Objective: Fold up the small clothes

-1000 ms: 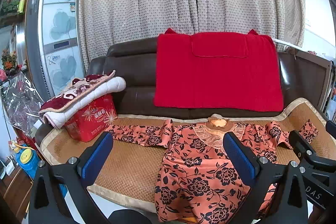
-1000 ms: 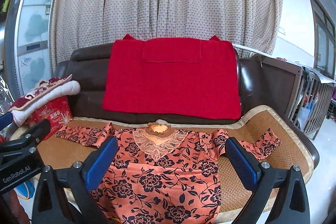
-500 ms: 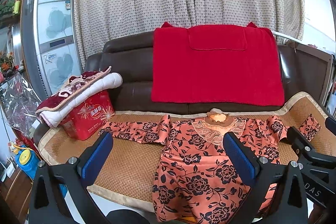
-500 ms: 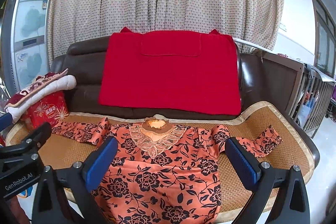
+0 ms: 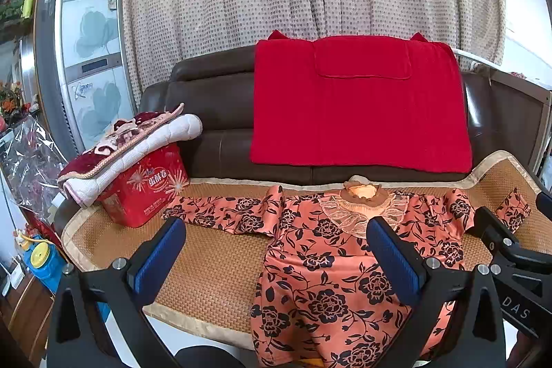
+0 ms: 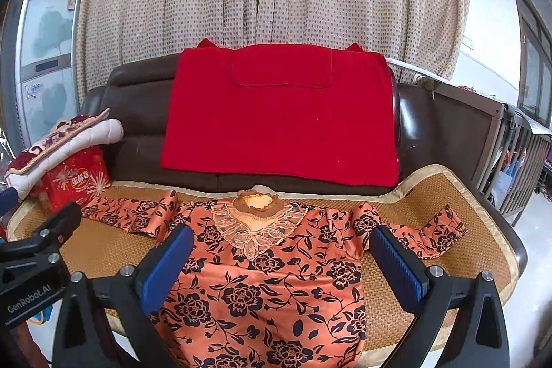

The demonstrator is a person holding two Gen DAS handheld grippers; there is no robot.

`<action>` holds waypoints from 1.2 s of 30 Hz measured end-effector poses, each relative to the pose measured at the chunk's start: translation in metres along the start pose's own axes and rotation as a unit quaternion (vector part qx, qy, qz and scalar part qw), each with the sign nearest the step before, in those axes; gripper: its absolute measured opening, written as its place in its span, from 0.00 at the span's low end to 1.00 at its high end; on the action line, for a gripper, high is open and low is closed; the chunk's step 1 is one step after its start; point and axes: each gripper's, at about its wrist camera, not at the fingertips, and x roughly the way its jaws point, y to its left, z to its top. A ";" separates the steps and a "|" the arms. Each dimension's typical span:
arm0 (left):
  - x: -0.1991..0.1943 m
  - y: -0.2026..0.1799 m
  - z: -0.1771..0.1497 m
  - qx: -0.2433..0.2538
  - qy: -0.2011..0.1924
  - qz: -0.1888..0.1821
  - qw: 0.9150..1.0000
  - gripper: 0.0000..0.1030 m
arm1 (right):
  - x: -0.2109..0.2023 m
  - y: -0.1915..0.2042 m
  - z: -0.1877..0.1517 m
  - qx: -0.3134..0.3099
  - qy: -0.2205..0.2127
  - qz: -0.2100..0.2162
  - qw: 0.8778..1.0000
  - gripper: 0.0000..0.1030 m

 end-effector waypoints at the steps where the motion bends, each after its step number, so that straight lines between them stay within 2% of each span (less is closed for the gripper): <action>1: 0.001 0.000 0.000 -0.001 0.001 0.000 1.000 1.00 | 0.001 0.001 0.001 -0.001 0.001 -0.001 1.000 1.00; 26: 0.041 -0.004 0.001 0.001 0.019 0.010 1.000 1.00 | 0.040 0.002 0.002 -0.002 0.022 0.001 1.000 1.00; 31: 0.075 -0.016 0.000 0.010 0.033 0.005 0.999 1.00 | 0.068 -0.013 0.001 0.006 0.034 -0.011 0.999 1.00; 36: 0.151 -0.037 -0.011 0.015 0.088 -0.029 0.996 1.00 | 0.132 -0.076 -0.017 0.071 0.058 -0.016 0.996 1.00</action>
